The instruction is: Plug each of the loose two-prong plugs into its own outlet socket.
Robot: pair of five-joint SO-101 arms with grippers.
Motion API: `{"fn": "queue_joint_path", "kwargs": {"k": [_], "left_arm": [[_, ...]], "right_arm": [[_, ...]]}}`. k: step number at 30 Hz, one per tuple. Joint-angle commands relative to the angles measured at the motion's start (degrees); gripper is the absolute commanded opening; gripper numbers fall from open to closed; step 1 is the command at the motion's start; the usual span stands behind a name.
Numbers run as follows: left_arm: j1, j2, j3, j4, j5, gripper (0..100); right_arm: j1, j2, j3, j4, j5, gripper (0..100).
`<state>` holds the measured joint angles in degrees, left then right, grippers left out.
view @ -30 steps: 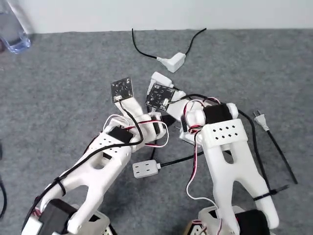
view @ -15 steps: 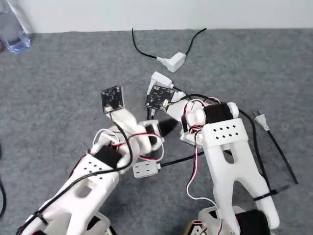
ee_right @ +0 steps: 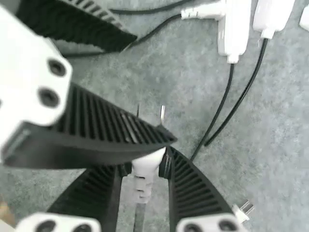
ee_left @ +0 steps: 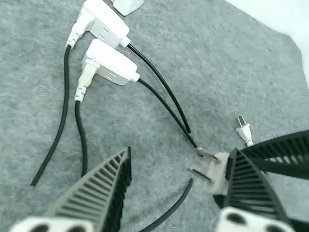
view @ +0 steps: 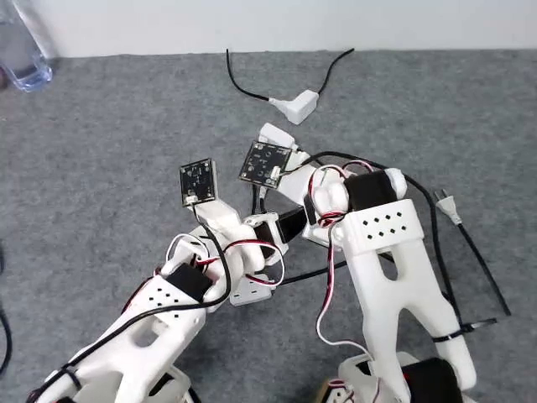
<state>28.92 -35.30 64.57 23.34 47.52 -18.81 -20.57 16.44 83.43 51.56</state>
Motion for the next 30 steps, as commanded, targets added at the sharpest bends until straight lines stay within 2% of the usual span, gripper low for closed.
{"fn": "queue_joint_path", "kwargs": {"k": [1,12,28,30], "left_arm": [[0.09,-0.88,-0.13,-1.14,0.09,30],[0.09,-0.88,-0.04,-1.05,0.09,30],[0.0,-0.88,0.04,-1.05,0.09,30],[0.0,-0.88,0.22,-1.05,0.09,30]], "right_arm": [[-1.8,-2.33,-4.57,1.98,-0.44,0.8],[-0.13,-2.42,-10.2,5.67,-1.14,0.8],[0.04,-2.42,-10.37,5.41,-1.23,0.8],[1.8,-2.42,-10.37,4.44,-1.23,0.8]]}}
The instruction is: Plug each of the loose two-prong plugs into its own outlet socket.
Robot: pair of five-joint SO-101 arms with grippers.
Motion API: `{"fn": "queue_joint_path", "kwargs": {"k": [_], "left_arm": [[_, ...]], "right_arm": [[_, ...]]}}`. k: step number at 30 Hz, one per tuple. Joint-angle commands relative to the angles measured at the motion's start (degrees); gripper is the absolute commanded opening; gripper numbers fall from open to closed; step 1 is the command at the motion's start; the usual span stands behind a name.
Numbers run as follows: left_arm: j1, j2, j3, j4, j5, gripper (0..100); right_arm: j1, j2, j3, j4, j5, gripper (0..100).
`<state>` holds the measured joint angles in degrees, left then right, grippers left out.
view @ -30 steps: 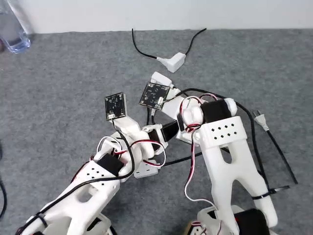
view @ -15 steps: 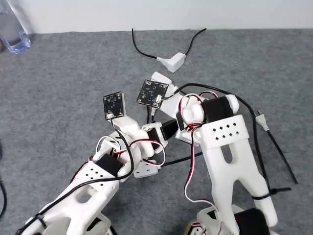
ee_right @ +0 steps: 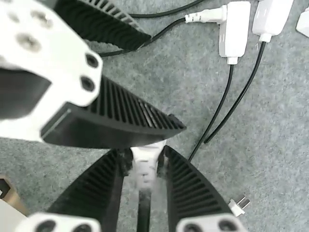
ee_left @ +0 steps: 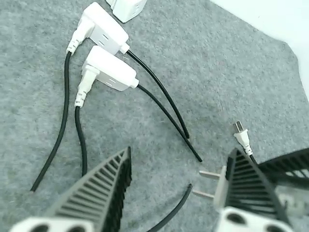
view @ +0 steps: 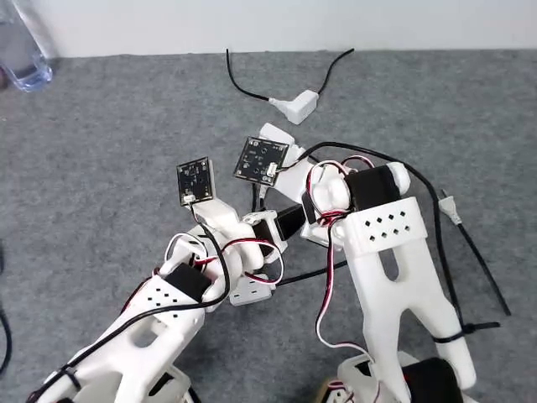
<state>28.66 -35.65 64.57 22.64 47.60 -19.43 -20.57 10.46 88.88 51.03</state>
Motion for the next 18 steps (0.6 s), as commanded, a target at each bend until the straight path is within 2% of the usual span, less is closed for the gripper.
{"fn": "queue_joint_path", "kwargs": {"k": [1,6,18], "left_arm": [[0.26,-0.79,0.57,-0.35,0.0,30],[0.18,-0.97,0.84,-0.35,-0.18,30],[0.18,-0.97,0.84,-0.35,-0.18,30]], "right_arm": [[3.47,-2.42,-4.4,-1.89,-0.7,0.8],[7.08,-2.42,-4.31,-3.12,-0.35,0.8],[5.67,-2.42,-4.22,-2.15,-0.26,0.8]]}}
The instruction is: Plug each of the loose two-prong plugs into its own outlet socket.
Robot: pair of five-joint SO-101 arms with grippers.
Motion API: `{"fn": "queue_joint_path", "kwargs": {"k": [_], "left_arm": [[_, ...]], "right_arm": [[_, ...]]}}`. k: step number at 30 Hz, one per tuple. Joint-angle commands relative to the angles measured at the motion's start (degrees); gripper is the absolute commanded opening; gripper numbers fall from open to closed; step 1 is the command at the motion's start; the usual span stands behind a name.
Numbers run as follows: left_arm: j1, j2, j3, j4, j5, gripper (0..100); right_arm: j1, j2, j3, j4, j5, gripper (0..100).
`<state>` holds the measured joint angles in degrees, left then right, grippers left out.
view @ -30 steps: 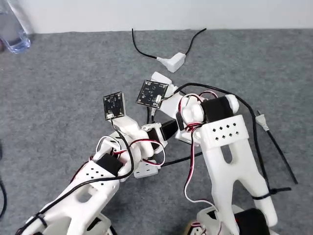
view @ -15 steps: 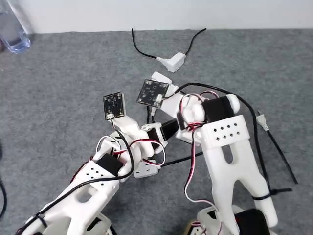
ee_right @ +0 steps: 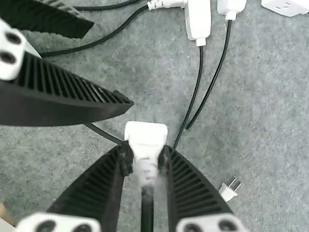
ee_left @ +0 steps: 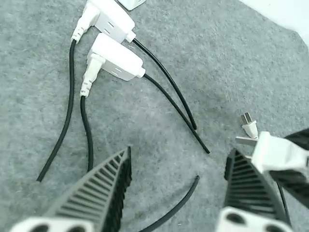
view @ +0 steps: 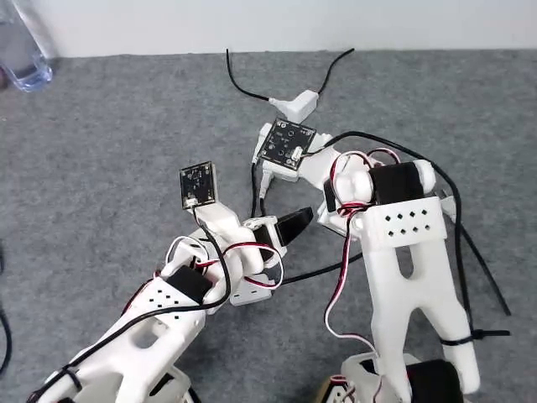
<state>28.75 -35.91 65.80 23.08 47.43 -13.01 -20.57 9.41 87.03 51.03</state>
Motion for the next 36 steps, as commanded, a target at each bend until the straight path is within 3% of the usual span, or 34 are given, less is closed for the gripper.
{"fn": "queue_joint_path", "kwargs": {"k": [1,7,36], "left_arm": [[0.09,-0.7,-0.4,-0.79,0.0,30],[0.09,-0.7,-0.4,-0.79,0.0,30],[0.09,-0.7,-0.22,-0.79,0.0,30]], "right_arm": [[-0.75,-2.42,-3.16,0.04,-0.26,0.8],[-2.77,-2.42,-3.25,4.09,1.32,0.8],[-6.11,-2.33,-6.86,4.0,-3.08,0.8]]}}
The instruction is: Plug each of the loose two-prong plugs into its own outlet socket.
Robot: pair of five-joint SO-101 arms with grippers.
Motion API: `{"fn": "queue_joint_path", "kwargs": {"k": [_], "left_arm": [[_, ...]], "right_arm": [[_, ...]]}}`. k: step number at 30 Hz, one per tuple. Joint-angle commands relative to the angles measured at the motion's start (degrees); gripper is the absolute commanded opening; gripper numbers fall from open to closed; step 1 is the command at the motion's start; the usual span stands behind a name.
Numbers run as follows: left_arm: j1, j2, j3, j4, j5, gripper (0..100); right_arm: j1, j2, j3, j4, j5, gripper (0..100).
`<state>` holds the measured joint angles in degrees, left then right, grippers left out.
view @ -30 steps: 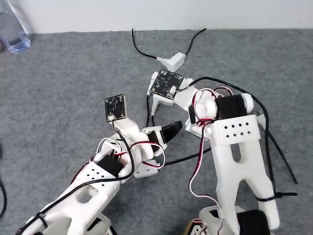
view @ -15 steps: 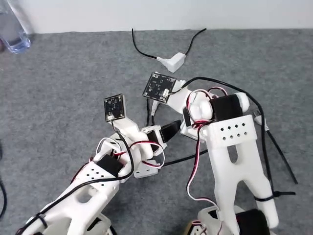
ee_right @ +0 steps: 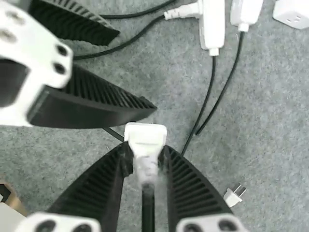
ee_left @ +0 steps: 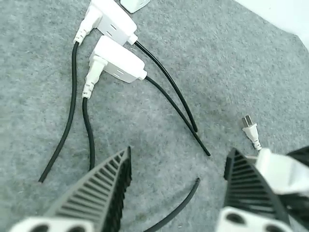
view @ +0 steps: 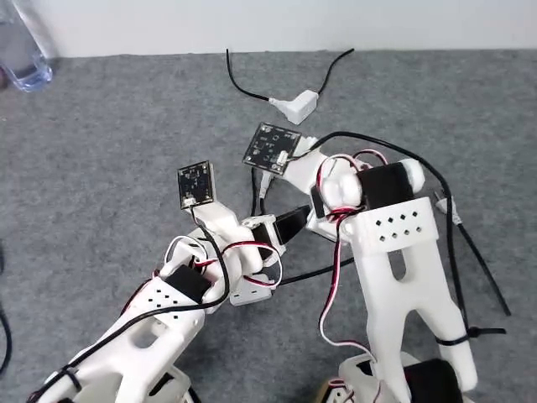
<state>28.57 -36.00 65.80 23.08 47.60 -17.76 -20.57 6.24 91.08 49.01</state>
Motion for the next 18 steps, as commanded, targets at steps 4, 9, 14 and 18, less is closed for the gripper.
{"fn": "queue_joint_path", "kwargs": {"k": [4,9,14,18], "left_arm": [[0.35,-0.62,0.48,-0.79,-0.09,30],[0.26,-0.7,0.57,-0.79,-0.09,30],[0.09,-0.7,0.57,-0.79,-0.09,30],[-6.95,-1.05,-0.57,-0.79,-0.09,30]], "right_arm": [[-1.89,-2.33,-3.96,-0.22,-1.93,0.8],[-1.45,-2.42,-4.04,0.04,-2.11,0.8],[-1.45,-2.42,-4.04,0.04,-2.02,0.8],[-1.45,-2.42,-4.04,0.57,-1.93,0.8]]}}
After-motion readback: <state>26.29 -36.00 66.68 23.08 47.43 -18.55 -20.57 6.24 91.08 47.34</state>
